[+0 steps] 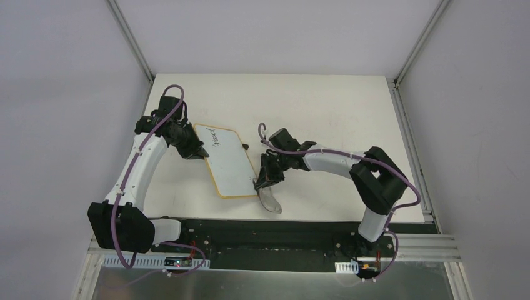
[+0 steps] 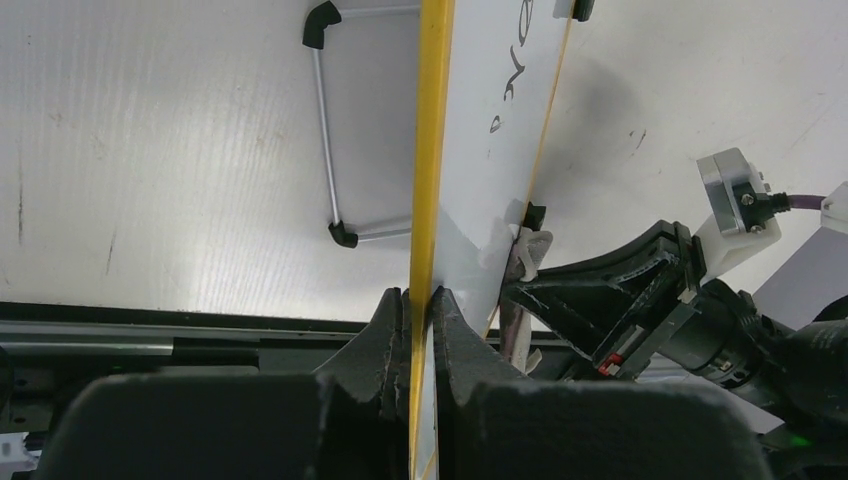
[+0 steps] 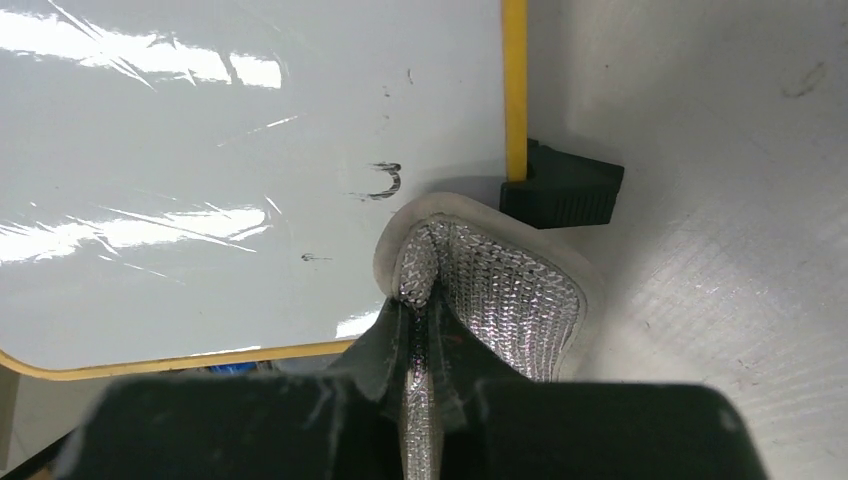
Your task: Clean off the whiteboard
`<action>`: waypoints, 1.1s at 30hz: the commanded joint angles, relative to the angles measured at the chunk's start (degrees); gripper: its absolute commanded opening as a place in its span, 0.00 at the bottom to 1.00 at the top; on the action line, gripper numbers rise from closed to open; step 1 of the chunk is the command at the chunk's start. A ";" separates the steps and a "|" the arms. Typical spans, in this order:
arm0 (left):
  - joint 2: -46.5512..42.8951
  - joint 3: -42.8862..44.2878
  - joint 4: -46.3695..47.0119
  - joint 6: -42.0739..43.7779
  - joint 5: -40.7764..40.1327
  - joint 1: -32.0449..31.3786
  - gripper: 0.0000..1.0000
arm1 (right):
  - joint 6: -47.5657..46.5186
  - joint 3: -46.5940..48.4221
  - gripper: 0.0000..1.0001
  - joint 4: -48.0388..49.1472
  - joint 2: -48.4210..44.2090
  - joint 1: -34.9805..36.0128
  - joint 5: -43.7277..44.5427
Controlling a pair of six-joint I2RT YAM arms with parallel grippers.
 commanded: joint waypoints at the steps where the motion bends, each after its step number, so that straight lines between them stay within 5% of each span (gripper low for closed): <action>1: 3.16 -3.66 0.75 -1.37 4.15 -1.75 0.00 | -2.41 6.47 0.00 -8.36 -1.22 2.64 4.14; 9: 3.23 -3.20 0.54 -1.69 3.95 -1.70 0.00 | 1.24 20.57 0.00 -8.00 -0.82 7.40 1.85; 16: 2.77 -3.16 0.23 -1.97 3.90 -1.68 0.00 | 10.18 5.18 0.00 7.69 2.24 1.21 -3.83; 22: 2.43 -3.93 0.47 -1.77 3.83 -1.73 0.00 | 7.41 -1.58 0.00 10.10 5.97 -6.25 -3.61; 33: 2.57 -3.56 0.51 -2.36 4.05 -1.73 0.00 | 6.47 18.50 0.00 -0.26 7.07 2.03 -7.75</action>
